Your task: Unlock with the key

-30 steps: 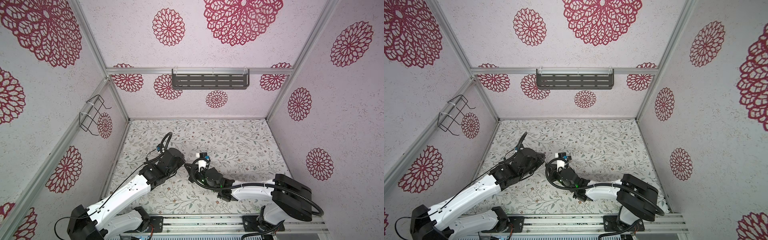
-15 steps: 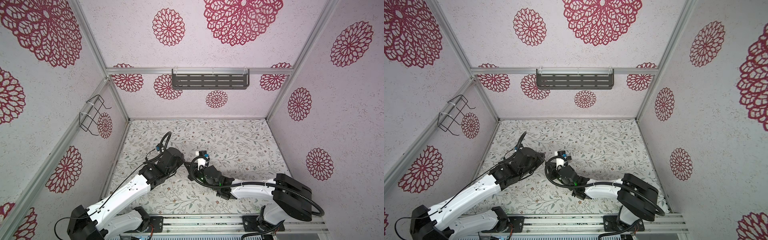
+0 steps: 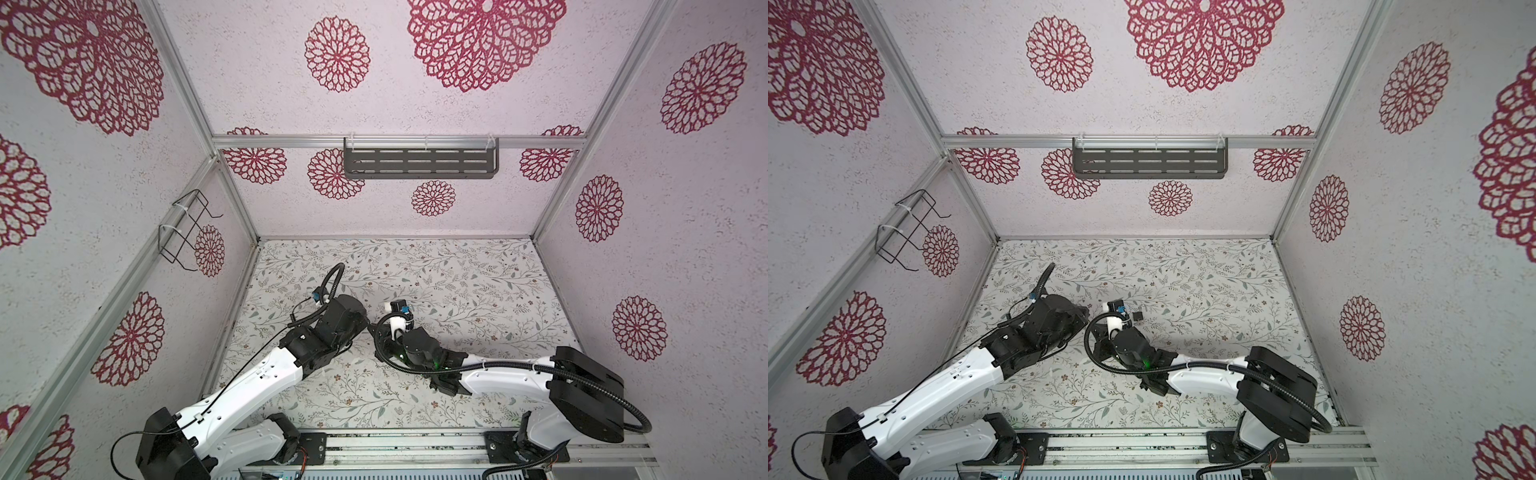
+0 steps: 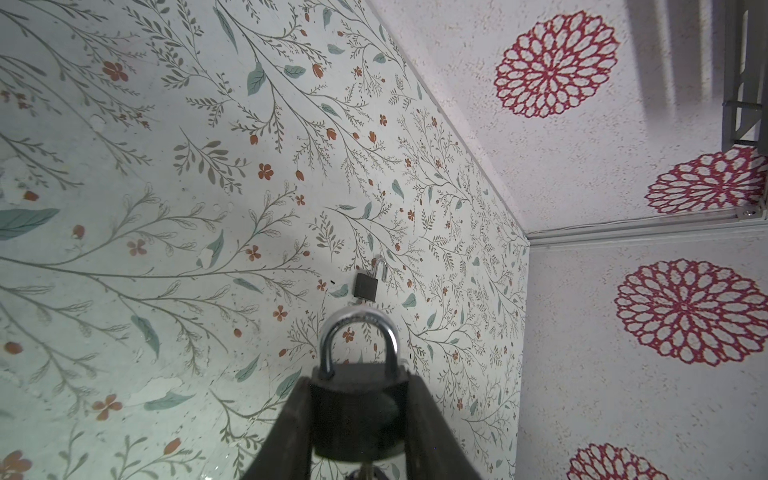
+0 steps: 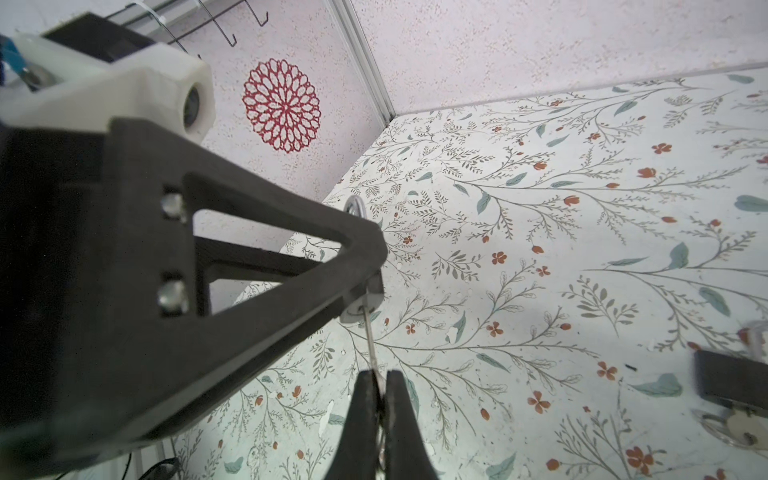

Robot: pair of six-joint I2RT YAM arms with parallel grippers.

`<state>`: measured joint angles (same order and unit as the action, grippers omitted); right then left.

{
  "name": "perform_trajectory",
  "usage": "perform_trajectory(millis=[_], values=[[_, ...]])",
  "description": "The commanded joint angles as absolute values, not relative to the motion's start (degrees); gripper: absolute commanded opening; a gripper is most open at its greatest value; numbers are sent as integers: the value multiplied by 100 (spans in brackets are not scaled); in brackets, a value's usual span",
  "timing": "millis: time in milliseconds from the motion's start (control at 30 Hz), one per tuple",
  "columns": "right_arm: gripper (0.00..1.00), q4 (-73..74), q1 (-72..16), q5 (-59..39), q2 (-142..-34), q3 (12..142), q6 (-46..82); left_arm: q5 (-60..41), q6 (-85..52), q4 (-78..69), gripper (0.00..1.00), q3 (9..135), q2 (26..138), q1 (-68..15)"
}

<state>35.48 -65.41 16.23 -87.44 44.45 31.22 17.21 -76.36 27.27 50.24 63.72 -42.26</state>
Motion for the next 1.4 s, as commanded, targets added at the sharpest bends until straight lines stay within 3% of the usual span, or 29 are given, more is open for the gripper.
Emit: perform_trajectory(millis=[0, 200, 400, 833, 1067, 1367], values=[[0, 3628, -6460, 1719, -8417, 4792, 2698, 1429, -7570, 3105, 0, 5209, 6399, -4386], [0, 4018, -6246, 737, -8402, 4855, 3562, 1401, -7786, 2824, 0, 5033, 6327, -4412], [0, 3626, -6328, 1348, -8271, 4886, 3572, 1577, -8134, 2829, 0, 4979, 6207, -4430], [0, 3370, -6425, 1677, -8372, 4913, 4040, 1569, -8122, 3035, 0, 5124, 6164, -4431], [0, 3890, -5993, 716, -8357, 4902, 4477, 1671, -7910, 3610, 0, 5044, 6243, -4446], [0, 3083, -6416, 1540, -8378, 5149, 3809, 1746, -7844, 3711, 0, 5030, 6144, -4343]])
